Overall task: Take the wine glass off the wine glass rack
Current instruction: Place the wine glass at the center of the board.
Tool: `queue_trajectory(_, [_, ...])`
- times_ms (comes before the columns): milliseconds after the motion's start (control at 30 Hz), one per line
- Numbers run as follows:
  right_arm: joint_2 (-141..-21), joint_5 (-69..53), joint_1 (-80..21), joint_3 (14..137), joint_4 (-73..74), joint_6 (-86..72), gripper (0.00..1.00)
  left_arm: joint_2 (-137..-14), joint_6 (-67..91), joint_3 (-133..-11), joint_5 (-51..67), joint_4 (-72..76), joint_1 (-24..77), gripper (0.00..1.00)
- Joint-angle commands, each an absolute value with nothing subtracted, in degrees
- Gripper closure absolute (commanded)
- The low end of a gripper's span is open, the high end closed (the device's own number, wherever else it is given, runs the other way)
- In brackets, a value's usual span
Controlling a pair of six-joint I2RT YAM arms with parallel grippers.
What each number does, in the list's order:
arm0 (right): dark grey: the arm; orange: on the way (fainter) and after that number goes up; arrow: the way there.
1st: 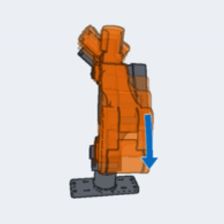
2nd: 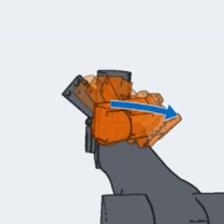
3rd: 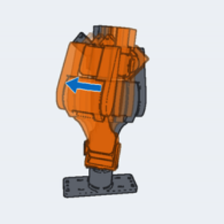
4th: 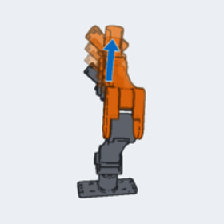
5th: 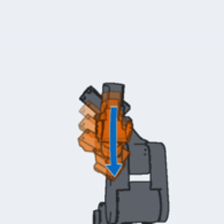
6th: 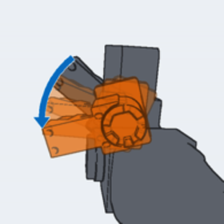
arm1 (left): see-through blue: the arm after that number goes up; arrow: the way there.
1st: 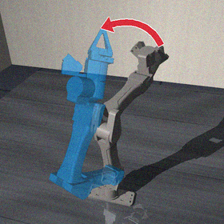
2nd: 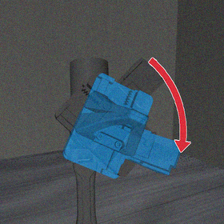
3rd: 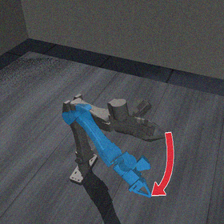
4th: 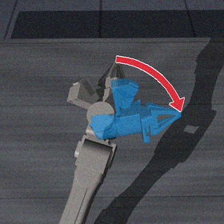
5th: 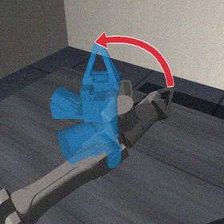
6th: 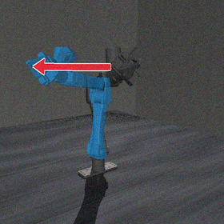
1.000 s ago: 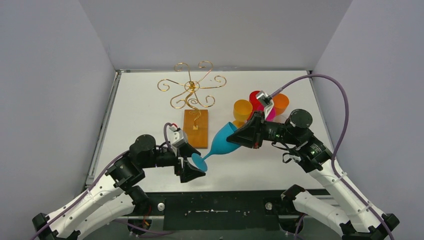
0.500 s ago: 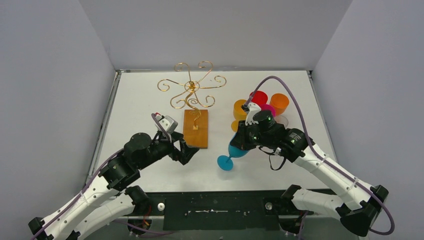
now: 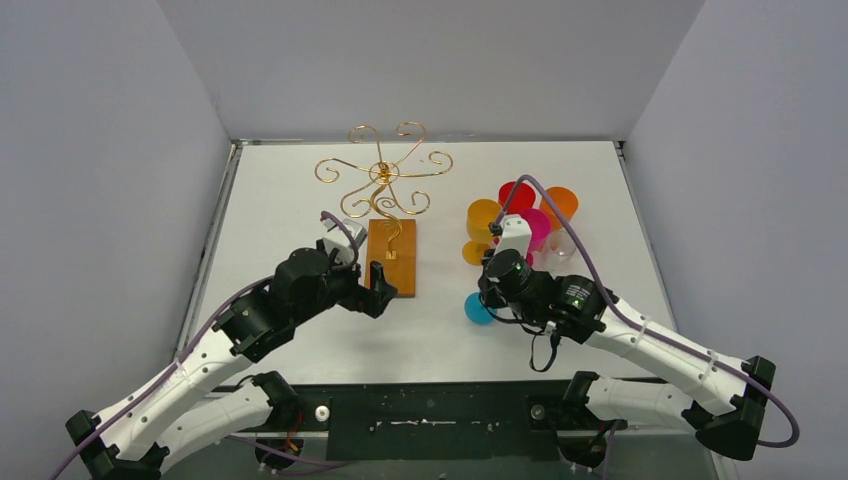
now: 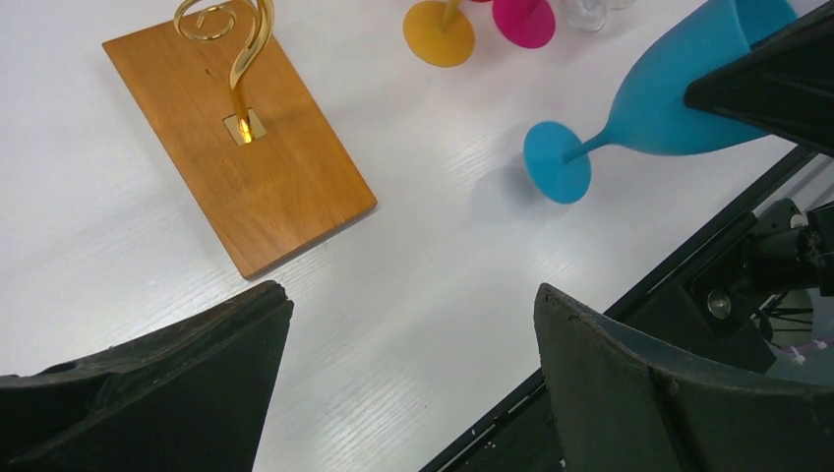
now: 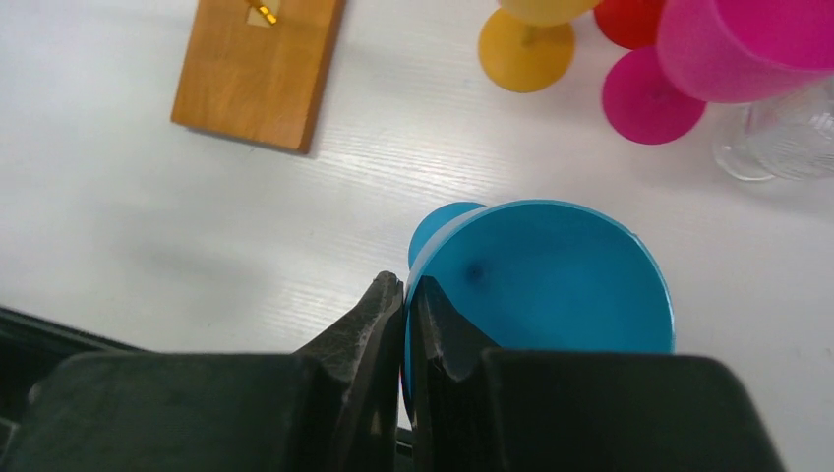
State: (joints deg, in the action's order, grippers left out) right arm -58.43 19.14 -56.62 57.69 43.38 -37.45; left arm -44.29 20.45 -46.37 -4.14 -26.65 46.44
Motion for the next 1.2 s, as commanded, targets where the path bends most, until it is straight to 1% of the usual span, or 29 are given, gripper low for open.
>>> queue_trajectory(0, [-58.3, 30.8, -56.8, 56.3, 41.9, -39.8, 1.00, -46.0, 21.5, -49.9, -5.1, -30.1, 45.7, 0.08])
queue_trajectory(167, [-60.3, 37.1, -56.0, 55.8, 38.1, -40.7, 1.00, -44.6, 23.4, -47.8, -4.7, -28.0, 43.7, 0.07])
queue_trajectory(267, [-63.8, 37.8, -53.8, 57.1, 37.5, -41.0, 1.00, -44.4, 23.7, -47.7, -2.3, -27.9, 41.3, 0.07])
queue_trajectory(467, [-70.4, 34.6, -49.5, 57.9, 37.3, -38.7, 1.00, -42.4, 22.8, -47.8, -0.6, -29.6, 37.7, 0.07])
queue_trajectory(600, [-70.5, 29.4, -46.8, 56.1, 34.1, -35.9, 1.00, -41.1, 22.9, -47.0, 0.0, -29.1, 37.0, 0.07])
queue_trajectory(900, [-71.4, 25.0, -42.6, 57.3, 33.2, -33.4, 1.00, -42.5, 22.9, -47.3, 0.0, -29.0, 36.9, 0.07])
queue_trajectory(1000, [-72.5, 23.9, -42.5, 58.1, 33.1, -33.0, 0.98, -42.2, 22.6, -47.5, 0.0, -29.0, 36.9, 0.07])
queue_trajectory(1167, [-74.0, 24.2, -42.1, 58.0, 33.7, -33.2, 0.91, -40.7, 22.4, -47.5, -0.4, -29.2, 36.9, 0.07])
